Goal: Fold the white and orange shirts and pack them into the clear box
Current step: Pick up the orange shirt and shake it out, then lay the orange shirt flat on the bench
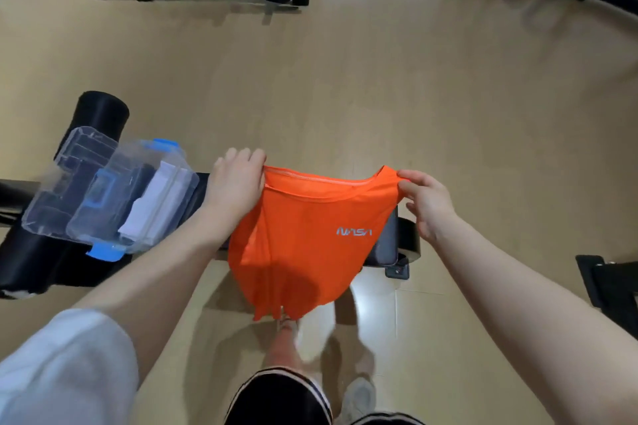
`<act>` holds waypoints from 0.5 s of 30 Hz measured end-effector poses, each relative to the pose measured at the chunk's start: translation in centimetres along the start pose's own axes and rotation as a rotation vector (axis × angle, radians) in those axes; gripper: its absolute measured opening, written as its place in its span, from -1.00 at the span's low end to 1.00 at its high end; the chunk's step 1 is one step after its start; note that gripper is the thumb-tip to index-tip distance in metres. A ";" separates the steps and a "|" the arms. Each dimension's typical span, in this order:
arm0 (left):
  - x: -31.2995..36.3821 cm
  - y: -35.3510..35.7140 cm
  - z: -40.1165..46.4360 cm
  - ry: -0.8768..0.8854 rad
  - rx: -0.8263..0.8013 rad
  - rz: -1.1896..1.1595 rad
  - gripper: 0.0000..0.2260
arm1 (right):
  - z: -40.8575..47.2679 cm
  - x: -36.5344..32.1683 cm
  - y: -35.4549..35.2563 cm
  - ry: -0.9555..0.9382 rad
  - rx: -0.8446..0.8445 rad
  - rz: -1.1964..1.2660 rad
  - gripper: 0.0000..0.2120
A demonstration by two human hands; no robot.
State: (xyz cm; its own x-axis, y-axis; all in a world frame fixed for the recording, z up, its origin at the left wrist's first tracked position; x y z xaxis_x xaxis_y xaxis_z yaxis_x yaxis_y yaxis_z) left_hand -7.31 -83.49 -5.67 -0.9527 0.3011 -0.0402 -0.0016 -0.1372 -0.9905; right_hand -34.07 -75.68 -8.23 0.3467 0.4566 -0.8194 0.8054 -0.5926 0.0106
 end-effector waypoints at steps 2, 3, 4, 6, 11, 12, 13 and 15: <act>-1.8 4.1 3.9 -0.022 -0.060 -0.035 -0.81 | 4.7 0.5 2.7 -0.010 0.055 -0.038 -0.69; -2.7 6.6 5.9 -0.021 -0.103 -0.053 -0.79 | 7.2 0.9 4.0 -0.007 0.090 -0.063 -0.69; -3.7 9.0 7.9 -0.019 -0.137 -0.066 -0.76 | 9.9 1.6 5.4 0.000 0.119 -0.090 -0.70; -5.3 13.6 11.1 0.001 -0.157 -0.089 -0.69 | 15.0 3.5 8.1 0.030 0.146 -0.148 -0.67; -7.6 23.6 15.9 0.046 -0.294 -0.059 -0.75 | 24.4 8.8 12.5 0.107 0.121 -0.179 -0.57; -7.7 24.9 16.8 0.040 -0.302 -0.070 -0.76 | 25.7 9.5 13.1 0.108 0.119 -0.164 -0.57; -7.8 26.5 17.4 0.033 -0.303 -0.087 -0.76 | 26.8 10.0 13.5 0.102 0.116 -0.152 -0.56; -7.9 28.9 18.4 -0.005 -0.275 -0.143 -0.75 | 28.8 11.0 14.0 0.085 0.098 -0.149 -0.56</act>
State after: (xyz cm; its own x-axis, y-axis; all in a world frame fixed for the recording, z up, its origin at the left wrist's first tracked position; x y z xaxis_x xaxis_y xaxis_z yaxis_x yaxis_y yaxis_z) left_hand -5.43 -107.16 -31.60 -0.9503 0.2940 0.1021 -0.0540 0.1672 -0.9844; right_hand -32.87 -98.06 -33.59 0.2699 0.5963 -0.7560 0.8016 -0.5742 -0.1667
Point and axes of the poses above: each hand's wrist, its own z-axis towards the middle knuckle, its own y-axis out of the palm, x = y × z, the point moved 4 cm from there along z, towards the middle knuckle, and after that the axes turned 6 degrees about x, right-handed, at the moved point
